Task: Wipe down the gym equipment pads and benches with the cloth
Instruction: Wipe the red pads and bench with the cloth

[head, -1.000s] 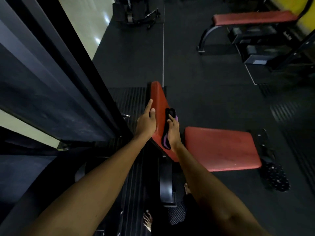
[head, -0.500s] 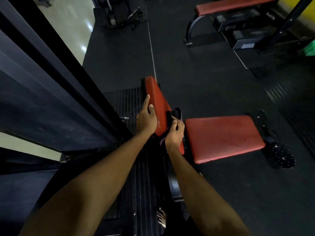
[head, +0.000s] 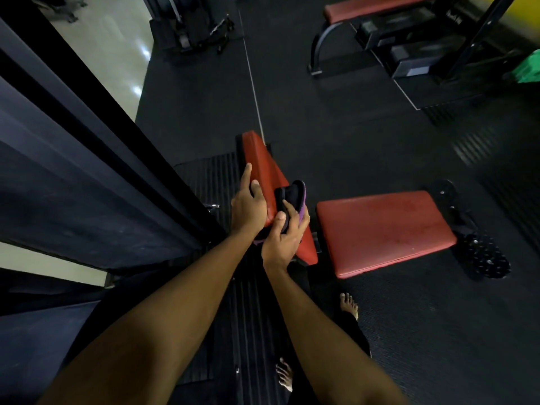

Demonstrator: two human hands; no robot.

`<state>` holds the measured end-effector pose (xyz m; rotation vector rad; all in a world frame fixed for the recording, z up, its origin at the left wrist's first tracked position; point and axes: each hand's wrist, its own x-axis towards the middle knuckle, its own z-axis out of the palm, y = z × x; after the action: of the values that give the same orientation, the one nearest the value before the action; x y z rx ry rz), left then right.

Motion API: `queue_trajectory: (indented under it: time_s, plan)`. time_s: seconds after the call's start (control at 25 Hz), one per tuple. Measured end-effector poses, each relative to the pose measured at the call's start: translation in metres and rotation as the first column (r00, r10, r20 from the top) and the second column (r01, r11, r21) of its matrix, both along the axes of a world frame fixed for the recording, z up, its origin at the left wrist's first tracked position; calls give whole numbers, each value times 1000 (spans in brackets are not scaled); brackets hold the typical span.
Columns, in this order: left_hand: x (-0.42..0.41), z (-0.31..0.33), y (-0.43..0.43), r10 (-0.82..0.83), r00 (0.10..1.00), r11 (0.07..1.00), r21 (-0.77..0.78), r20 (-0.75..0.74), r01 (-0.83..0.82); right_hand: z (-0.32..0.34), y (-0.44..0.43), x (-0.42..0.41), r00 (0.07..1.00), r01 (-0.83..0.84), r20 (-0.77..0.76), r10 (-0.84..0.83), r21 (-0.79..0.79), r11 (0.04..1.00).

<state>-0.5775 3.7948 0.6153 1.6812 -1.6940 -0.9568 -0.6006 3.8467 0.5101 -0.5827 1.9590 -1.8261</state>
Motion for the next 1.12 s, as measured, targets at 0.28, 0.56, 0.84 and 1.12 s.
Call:
queue_trajectory:
  time_s: [0.28,0.56,0.84,1.12]
  plan:
    - [0,-3,-2,23,1000,999,-49,5,-23,-5,-6,-18,954,106,268,-133,111,988]
    - [-1,-8,-9,-40,983,999,-29,179,46,21,6,-48,870,-493,-10,493,8,870]
    - [0,1,-30,-143,803,966,-96,578,241,9,-50,-101,757,-650,288,587,229,725]
    - [-17,1,-47,-168,801,976,-17,575,217,49,-82,-102,700,-714,36,713,55,698]
